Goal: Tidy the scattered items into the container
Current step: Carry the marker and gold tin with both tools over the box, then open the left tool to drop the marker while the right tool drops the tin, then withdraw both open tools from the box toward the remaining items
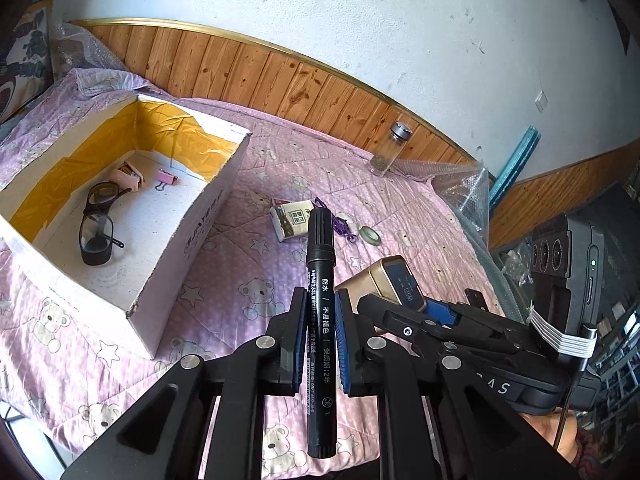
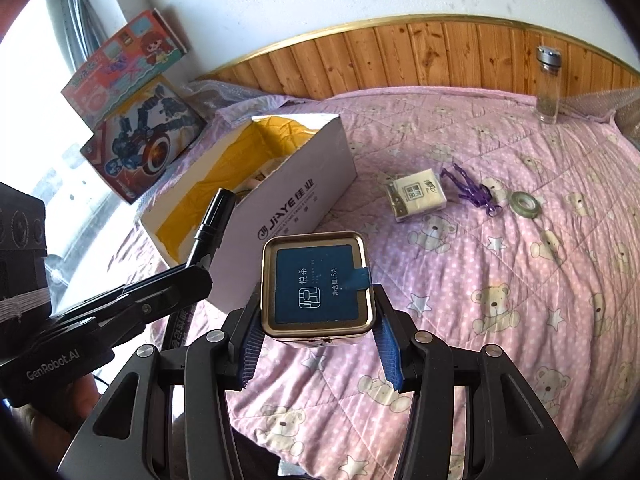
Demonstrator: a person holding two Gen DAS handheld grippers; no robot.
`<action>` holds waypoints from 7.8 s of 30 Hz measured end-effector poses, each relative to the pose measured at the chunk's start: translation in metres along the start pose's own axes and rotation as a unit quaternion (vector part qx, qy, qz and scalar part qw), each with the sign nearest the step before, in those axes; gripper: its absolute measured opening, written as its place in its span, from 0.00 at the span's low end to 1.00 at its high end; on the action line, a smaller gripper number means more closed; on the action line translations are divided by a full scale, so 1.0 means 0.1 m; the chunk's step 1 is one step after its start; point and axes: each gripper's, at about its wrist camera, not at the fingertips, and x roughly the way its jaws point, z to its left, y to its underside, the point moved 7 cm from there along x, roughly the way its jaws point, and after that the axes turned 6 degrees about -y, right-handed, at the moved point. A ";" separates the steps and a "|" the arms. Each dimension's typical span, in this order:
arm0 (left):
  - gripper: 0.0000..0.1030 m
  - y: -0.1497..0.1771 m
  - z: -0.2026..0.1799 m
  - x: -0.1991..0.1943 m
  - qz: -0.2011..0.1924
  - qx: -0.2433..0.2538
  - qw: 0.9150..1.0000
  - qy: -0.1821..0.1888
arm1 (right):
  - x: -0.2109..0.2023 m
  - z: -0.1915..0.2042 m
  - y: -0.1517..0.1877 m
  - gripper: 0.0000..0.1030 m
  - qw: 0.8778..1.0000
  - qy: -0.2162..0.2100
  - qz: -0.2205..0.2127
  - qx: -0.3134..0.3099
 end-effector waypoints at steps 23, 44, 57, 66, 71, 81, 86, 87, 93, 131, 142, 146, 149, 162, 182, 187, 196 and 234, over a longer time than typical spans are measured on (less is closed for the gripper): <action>0.14 -0.40 0.72 -0.43 -0.050 -0.066 0.997 -0.009 | 0.28 0.74 -0.51 0.50 0.997 -0.025 0.008 -0.078; 0.14 -0.82 1.39 -0.33 -0.050 -0.104 0.993 -0.037 | 0.86 1.07 -1.10 0.50 0.990 -0.034 0.029 -0.131; 0.14 -0.89 1.52 0.05 -0.003 -0.117 0.992 -0.052 | 1.42 1.00 -1.40 0.50 0.985 -0.032 0.071 -0.154; 0.14 -0.85 1.53 0.33 0.037 -0.126 0.990 -0.059 | 1.82 0.85 -1.53 0.50 0.980 -0.029 0.118 -0.156; 0.14 -0.78 1.55 0.46 0.059 -0.131 0.987 -0.075 | 2.03 0.76 -1.59 0.50 0.976 -0.022 0.147 -0.157; 0.14 -0.69 1.74 0.74 0.096 -0.201 0.972 -0.073 | 2.42 0.69 -1.57 0.50 0.965 -0.012 0.205 -0.161; 0.14 -0.65 1.80 0.81 0.106 -0.209 0.969 -0.077 | 2.57 0.68 -1.53 0.50 0.959 -0.003 0.230 -0.168; 0.14 -0.65 1.80 0.82 0.107 -0.210 0.969 -0.076 | 2.60 0.67 -1.52 0.50 0.958 -0.001 0.233 -0.168; 0.17 -0.66 1.80 0.89 0.124 -0.206 0.969 -0.059 | 2.71 0.64 -1.48 0.52 0.954 0.002 0.250 -0.165; 0.30 -0.65 1.84 0.35 0.066 -0.159 0.979 -0.113 | 2.38 0.91 -1.20 0.52 0.952 -0.018 0.247 -0.178; 0.30 -0.66 1.54 0.19 0.043 -0.103 0.985 -0.135 | 2.07 0.96 -1.20 0.52 0.958 -0.017 0.226 -0.178; 0.30 -0.65 1.44 0.14 0.039 -0.093 0.986 -0.135 | 1.96 0.95 -1.16 0.52 0.959 -0.018 0.220 -0.177; 0.30 -0.65 1.38 0.09 0.035 -0.087 0.986 -0.136 | 1.88 0.96 -1.14 0.52 0.960 -0.018 0.216 -0.177; 0.32 -0.57 1.09 -0.08 0.024 -0.065 0.988 -0.137 | 1.48 1.01 -1.02 0.52 0.964 -0.014 0.188 -0.189; 0.32 -0.35 0.69 -0.26 0.019 -0.029 0.990 -0.138 | 0.87 1.03 -0.82 0.52 0.970 -0.010 0.144 -0.197; 0.34 -0.28 0.60 -0.27 0.020 -0.022 0.990 -0.136 | 0.74 0.98 -0.71 0.52 0.971 -0.004 0.136 -0.198; 0.35 -0.22 0.41 -0.34 0.013 -0.007 0.991 -0.130 | 0.44 0.89 -0.63 0.52 0.976 0.003 0.112 -0.188; 0.51 0.02 -0.42 0.07 0.048 0.072 0.989 -0.117 | -0.25 -0.38 -0.26 0.52 0.997 0.023 0.062 -0.050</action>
